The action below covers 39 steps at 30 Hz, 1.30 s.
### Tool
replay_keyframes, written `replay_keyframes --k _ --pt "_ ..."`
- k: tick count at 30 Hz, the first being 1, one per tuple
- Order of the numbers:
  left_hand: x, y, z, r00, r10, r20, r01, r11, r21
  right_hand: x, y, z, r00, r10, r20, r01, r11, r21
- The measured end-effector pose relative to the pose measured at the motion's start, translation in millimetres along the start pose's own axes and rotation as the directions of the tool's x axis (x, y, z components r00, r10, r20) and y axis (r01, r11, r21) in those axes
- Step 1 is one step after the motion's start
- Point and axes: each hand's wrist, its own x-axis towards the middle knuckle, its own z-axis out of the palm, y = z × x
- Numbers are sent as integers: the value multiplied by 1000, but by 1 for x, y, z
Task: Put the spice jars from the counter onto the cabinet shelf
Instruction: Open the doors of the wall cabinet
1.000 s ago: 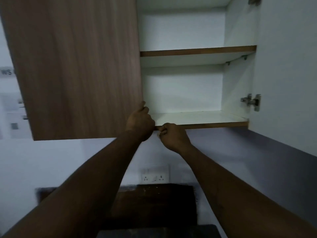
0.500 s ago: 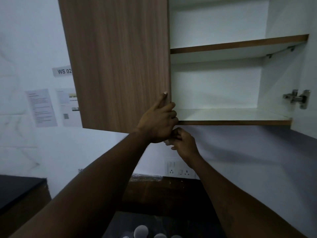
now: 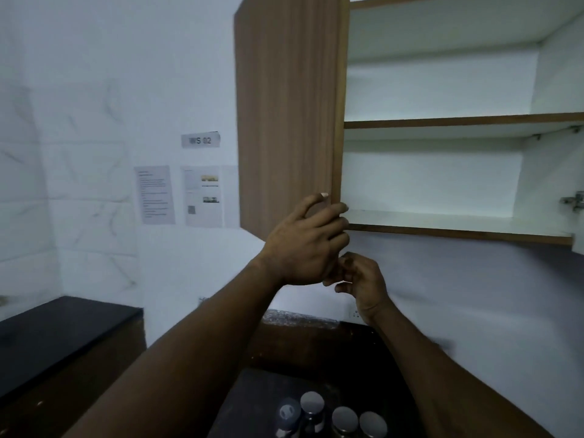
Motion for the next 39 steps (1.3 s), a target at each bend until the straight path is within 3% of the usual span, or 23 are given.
replay_keyframes --k 9,17,20,24,29,34,39 --pt "-92 -41 -81 998 -43 35 40 995 88 -22 -16 124 997 -58 58 55 997 50" --pt "-148 -71 -124 976 -198 93 173 960 220 -25 -26 198 985 -106 134 117 990 -76" --pt "-165 -77 -135 921 -314 229 234 918 319 -25 -27 225 970 -110 215 149 974 -171" --pt "-179 -85 -143 750 -525 403 326 823 466 -21 -34 255 919 -82 386 239 894 -378" --pt "-201 -95 -144 596 -656 463 422 746 514 -16 -36 283 846 -58 530 376 769 -516" --pt "-210 -96 -147 624 -612 486 360 777 516 0 -36 288 886 -134 444 370 782 -502" --pt "-211 -96 -145 579 -670 464 403 731 551 4 -27 282 842 -73 535 400 749 -528"
